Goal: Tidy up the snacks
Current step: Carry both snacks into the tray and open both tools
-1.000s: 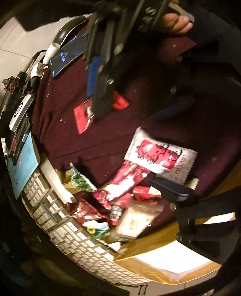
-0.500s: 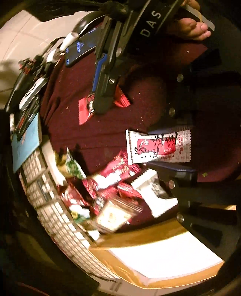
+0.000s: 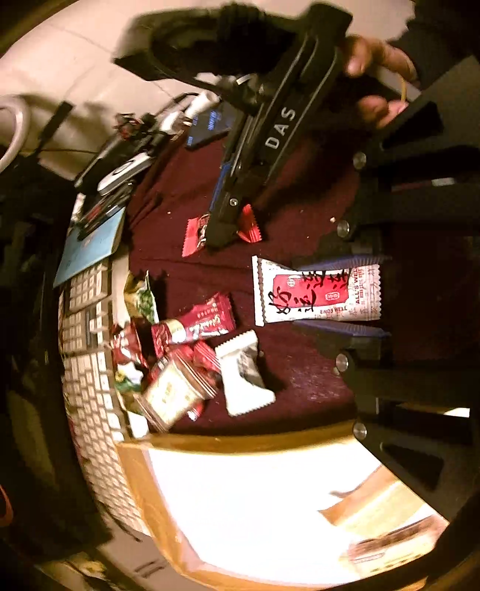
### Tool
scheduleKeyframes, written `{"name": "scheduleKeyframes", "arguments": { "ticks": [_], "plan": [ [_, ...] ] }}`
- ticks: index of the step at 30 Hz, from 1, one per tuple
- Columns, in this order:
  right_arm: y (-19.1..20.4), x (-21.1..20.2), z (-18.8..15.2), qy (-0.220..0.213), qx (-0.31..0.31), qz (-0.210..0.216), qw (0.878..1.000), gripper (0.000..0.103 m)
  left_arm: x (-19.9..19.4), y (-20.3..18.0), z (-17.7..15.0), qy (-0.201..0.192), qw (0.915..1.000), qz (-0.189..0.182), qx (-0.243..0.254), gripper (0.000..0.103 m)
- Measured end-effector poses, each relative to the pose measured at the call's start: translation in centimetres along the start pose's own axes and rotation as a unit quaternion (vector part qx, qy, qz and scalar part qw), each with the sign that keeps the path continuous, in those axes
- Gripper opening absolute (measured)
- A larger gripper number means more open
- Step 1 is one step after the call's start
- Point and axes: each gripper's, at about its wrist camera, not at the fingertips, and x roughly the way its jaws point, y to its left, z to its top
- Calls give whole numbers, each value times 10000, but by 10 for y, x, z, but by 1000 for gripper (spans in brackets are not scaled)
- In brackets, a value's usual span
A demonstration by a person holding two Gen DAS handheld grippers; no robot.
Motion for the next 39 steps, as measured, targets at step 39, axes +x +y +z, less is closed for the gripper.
{"name": "scheduleKeyframes", "arguments": {
  "ticks": [39],
  "plan": [
    [177,90,23,1254,-1550,1011,9747,18,-88,227,-23,-1053,9427,1462,-2807,27]
  ]
}}
